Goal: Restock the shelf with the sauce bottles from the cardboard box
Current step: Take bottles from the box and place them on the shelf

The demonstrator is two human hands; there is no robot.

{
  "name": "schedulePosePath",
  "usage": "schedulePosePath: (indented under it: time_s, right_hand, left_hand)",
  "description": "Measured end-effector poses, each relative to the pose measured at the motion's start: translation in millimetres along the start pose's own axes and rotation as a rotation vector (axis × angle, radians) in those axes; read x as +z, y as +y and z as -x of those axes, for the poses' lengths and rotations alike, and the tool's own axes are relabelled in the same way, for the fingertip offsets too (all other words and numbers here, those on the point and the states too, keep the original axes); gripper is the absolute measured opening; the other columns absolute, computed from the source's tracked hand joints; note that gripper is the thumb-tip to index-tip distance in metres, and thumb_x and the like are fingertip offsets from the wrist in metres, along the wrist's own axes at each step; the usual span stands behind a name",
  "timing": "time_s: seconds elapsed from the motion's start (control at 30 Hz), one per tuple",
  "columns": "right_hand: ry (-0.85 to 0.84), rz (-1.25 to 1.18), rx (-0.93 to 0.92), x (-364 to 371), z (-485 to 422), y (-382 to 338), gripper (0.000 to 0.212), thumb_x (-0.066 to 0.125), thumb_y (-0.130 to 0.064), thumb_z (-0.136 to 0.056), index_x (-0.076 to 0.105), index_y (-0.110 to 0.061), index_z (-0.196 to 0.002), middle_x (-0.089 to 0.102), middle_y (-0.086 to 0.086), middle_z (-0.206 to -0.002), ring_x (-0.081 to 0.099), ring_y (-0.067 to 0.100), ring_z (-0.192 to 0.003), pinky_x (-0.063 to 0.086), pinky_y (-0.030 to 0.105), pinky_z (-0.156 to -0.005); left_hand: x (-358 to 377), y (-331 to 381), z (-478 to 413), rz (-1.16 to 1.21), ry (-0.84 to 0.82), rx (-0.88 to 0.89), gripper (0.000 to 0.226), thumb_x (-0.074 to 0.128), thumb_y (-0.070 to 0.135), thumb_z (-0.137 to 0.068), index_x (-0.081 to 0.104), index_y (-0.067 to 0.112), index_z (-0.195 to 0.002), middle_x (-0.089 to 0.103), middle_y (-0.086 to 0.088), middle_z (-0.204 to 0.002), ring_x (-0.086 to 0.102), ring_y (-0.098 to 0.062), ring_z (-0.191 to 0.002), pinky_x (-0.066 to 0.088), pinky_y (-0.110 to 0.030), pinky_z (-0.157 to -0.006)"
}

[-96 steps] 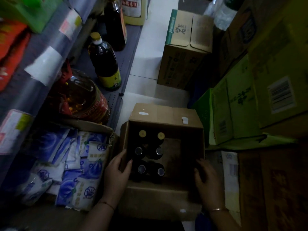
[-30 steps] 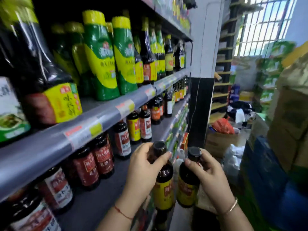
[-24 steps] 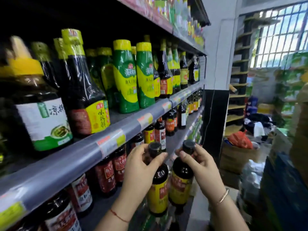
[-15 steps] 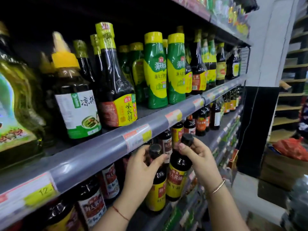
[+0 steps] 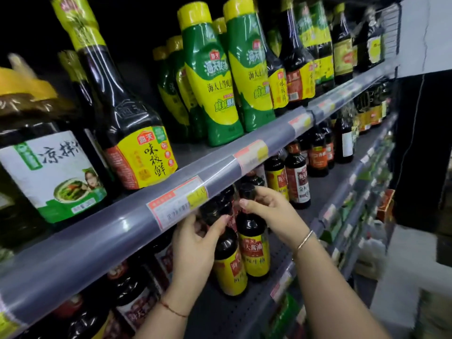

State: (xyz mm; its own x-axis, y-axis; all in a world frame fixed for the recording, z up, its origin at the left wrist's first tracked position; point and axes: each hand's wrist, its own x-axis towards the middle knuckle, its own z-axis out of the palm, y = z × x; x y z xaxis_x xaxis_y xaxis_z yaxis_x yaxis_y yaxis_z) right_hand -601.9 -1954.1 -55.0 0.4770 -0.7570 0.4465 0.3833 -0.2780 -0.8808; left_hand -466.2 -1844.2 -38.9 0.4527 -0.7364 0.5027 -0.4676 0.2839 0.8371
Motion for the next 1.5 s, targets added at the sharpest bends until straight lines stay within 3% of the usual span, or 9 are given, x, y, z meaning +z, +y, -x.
schedulePosePath:
  time_s: [0.37, 0.5, 0.67, 0.83, 1.0, 1.17, 1.3, 1.4, 1.5]
  right_hand:
    - [-0.199, -0.006, 0.079, 3, -31, 16, 0.017, 0.061, -0.012, -0.087, 0.066, -0.008, -0.102, 0.072, 0.007, -0.097, 0.065, 0.015, -0.091, 0.052, 0.026, -0.084]
    - [-0.228, -0.017, 0.128, 2, -35, 17, 0.033, 0.062, -0.014, -0.086, 0.058, -0.007, -0.118, 0.069, 0.014, -0.106, 0.065, 0.019, -0.097, 0.05, 0.028, -0.089]
    - [-0.245, -0.03, 0.17, -1, -36, 10, 0.038, 0.063, -0.01, -0.085, 0.047, 0.003, -0.117, 0.07, 0.008, -0.094, 0.066, 0.018, -0.091, 0.053, 0.027, -0.086]
    - [-0.222, 0.054, 0.155, -2, -34, 7, 0.029, 0.063, -0.014, -0.085, 0.053, -0.003, -0.11, 0.068, 0.014, -0.1, 0.066, 0.021, -0.094, 0.053, 0.03, -0.09]
    - [-0.198, 0.081, 0.138, -4, -33, 15, 0.023, 0.064, -0.02, -0.086, 0.06, -0.014, -0.108, 0.067, 0.014, -0.11, 0.063, 0.022, -0.105, 0.045, 0.041, -0.102]
    - [-0.174, 0.068, 0.123, -2, -26, 13, 0.028, 0.058, -0.015, -0.09, 0.059, -0.009, -0.117, 0.069, 0.011, -0.11, 0.065, 0.015, -0.102, 0.05, 0.025, -0.092]
    - [-0.135, 0.148, 0.143, -3, -15, 16, 0.048, 0.063, -0.032, -0.085, 0.051, -0.021, -0.131, 0.062, 0.001, -0.126, 0.057, 0.009, -0.117, 0.044, 0.031, -0.103]
    - [-0.078, 0.115, 0.169, -14, 7, 25, 0.069, 0.068, -0.041, -0.075, 0.039, -0.037, -0.137, 0.048, -0.004, -0.138, 0.046, 0.008, -0.126, 0.04, 0.033, -0.104]
    - [-0.062, 0.164, 0.231, -23, 36, 47, 0.081, 0.075, -0.037, -0.071, 0.031, -0.043, -0.139, 0.041, -0.014, -0.136, 0.041, 0.008, -0.126, 0.04, 0.033, -0.102]
  left_hand:
    - [7, -8, -2, -0.022, 0.107, -0.008, 0.024, 0.075, 0.024, -0.076, 0.067, 0.019, -0.098, 0.075, 0.001, -0.095, 0.072, -0.007, -0.084, 0.056, -0.026, -0.074]
    - [4, -8, -4, -0.044, 0.116, -0.001, 0.019, 0.074, 0.023, -0.078, 0.061, 0.037, -0.082, 0.069, 0.016, -0.086, 0.067, 0.01, -0.075, 0.054, -0.014, -0.067]
    - [1, -13, -14, -0.06, 0.095, -0.043, 0.012, 0.073, 0.034, -0.078, 0.062, 0.038, -0.082, 0.071, 0.014, -0.091, 0.069, -0.002, -0.085, 0.057, -0.03, -0.078]
    - [1, -18, -14, -0.031, 0.084, -0.07, 0.01, 0.071, 0.034, -0.08, 0.064, 0.034, -0.087, 0.071, 0.014, -0.095, 0.068, -0.002, -0.089, 0.056, -0.03, -0.083]
    - [-2, -22, -18, -0.003, 0.022, -0.099, 0.027, 0.068, 0.034, -0.082, 0.066, 0.018, -0.105, 0.073, 0.002, -0.104, 0.069, -0.012, -0.099, 0.055, -0.039, -0.091]
    - [-4, -25, -17, 0.018, -0.04, -0.1, 0.032, 0.065, 0.037, -0.084, 0.064, 0.017, -0.109, 0.073, 0.0, -0.107, 0.068, -0.013, -0.102, 0.054, -0.038, -0.091]
    - [-1, -24, -11, -0.001, -0.029, -0.056, 0.039, 0.064, 0.042, -0.081, 0.06, 0.024, -0.115, 0.068, 0.005, -0.114, 0.064, -0.012, -0.109, 0.051, -0.032, -0.093]
    - [-2, -35, 11, -0.054, -0.044, -0.075, 0.074, 0.073, 0.041, -0.073, 0.034, 0.044, -0.136, 0.048, 0.014, -0.137, 0.049, -0.004, -0.123, 0.041, -0.028, -0.099]
    - [2, -58, 49, -0.179, -0.079, -0.195, 0.111, 0.081, 0.047, -0.056, 0.01, 0.047, -0.142, 0.029, 0.008, -0.15, 0.037, -0.012, -0.132, 0.037, -0.04, -0.108]
